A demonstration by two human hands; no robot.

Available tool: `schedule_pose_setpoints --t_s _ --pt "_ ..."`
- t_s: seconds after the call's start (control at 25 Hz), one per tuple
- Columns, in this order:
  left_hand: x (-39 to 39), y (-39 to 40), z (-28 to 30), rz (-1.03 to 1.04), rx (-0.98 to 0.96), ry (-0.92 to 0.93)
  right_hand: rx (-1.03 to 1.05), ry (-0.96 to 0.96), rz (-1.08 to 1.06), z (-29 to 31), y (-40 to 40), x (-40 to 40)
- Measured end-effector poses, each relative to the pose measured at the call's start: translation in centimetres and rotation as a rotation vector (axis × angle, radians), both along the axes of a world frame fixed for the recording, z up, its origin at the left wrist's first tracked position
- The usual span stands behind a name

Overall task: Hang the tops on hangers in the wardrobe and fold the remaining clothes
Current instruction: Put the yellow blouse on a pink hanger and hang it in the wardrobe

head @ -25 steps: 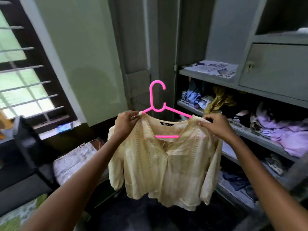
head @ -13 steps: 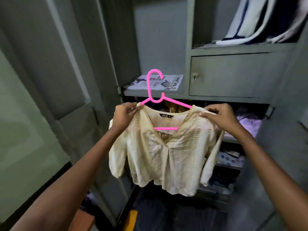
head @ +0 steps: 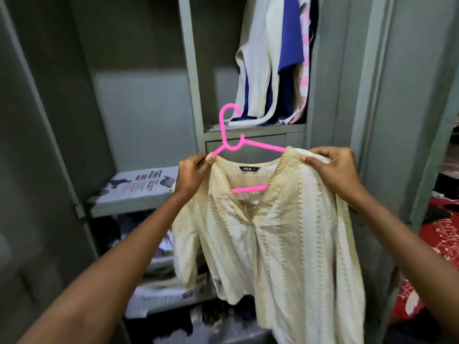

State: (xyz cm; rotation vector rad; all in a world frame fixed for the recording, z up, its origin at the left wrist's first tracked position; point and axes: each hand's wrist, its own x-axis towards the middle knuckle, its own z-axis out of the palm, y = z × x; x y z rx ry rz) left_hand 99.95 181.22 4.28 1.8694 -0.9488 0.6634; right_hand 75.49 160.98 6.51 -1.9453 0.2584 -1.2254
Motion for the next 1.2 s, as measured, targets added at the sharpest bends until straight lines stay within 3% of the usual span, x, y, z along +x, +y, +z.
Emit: schedule_pose_setpoints --t_s 0.12,0.32,0.8,0.96,1.2 --pt "0.7 -2.5 2.3 -0.065 0.054 -0.047 -0.050 -0.010 -0.135 2.5 -0.9 0.3" --pt "3.4 -4.3 7.2 -0.005 0.122 -0.075 -0.120 -0.124 -0.344 8.7 -2.7 2.2" --pt "9.5 -7.7 15.2 0.291 0.404 -0.406 -0.375 -0.198 -0.655 25.3 -6.3 13.3" --pt "13.3 -9.6 20.3 0.393 0.342 -0.492 -0.420 -0.153 -0.676 30.3 -10.1 19.2" --pt "18.4 -11.7 29.6 0.577 0.204 -0.616 -0.399 -0.248 -0.658 36.6 -13.7 25.4"
